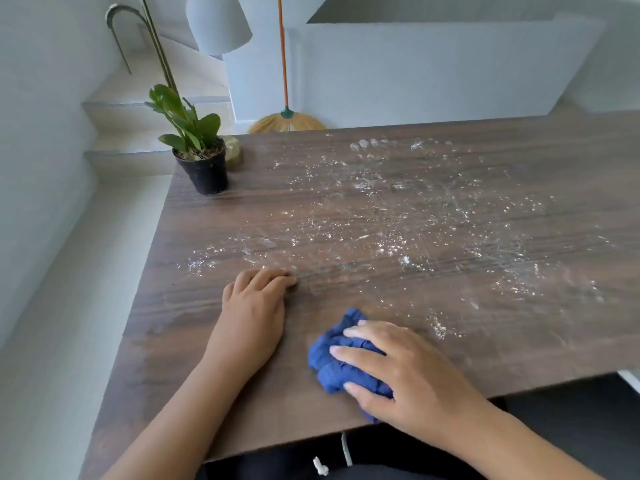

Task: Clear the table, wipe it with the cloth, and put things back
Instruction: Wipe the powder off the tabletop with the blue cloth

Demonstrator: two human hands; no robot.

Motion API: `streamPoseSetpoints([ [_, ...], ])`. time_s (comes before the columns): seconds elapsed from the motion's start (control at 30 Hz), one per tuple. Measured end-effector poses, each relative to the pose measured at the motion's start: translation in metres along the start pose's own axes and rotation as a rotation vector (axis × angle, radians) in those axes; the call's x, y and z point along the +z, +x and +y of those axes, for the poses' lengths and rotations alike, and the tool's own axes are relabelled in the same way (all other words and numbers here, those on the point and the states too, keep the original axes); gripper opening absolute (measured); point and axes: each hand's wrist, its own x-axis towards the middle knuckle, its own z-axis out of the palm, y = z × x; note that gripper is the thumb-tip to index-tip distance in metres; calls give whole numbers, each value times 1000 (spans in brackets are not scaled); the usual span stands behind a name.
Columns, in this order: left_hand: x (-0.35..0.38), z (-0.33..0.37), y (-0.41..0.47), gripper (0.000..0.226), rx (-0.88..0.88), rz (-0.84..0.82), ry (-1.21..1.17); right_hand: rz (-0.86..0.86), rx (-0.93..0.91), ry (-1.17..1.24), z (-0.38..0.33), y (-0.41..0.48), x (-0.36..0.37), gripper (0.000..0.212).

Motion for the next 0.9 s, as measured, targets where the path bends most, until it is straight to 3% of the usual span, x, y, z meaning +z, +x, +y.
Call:
streamPoseSetpoints([
  [0.17, -2, 1, 2, 33, -12, -10, -16, 144, 310, -73, 11, 18, 2, 45],
  [0.3, -5, 3, 2, 35, -13, -29, 8, 153, 184, -9, -29, 28, 21, 39],
  [0.4, -6, 5, 3, 33, -50, -46, 4, 108, 108, -9, -17, -12, 7, 35],
  [0.6, 2, 37, 3, 35, -63, -39, -64, 211, 546, -147, 41, -3, -14, 42],
  [0.7, 11, 65, -2, 45, -26, -65, -81, 178, 413, -137, 18, 14, 0, 43],
  [0.8, 23, 87, -10, 49, -6, -123, -19, 106, 266, -102, 27, -24, -14, 42],
  [0.9, 27, 94, -13, 50, -29, -149, 58, 127, 402, -85, 72, -50, -38, 46],
])
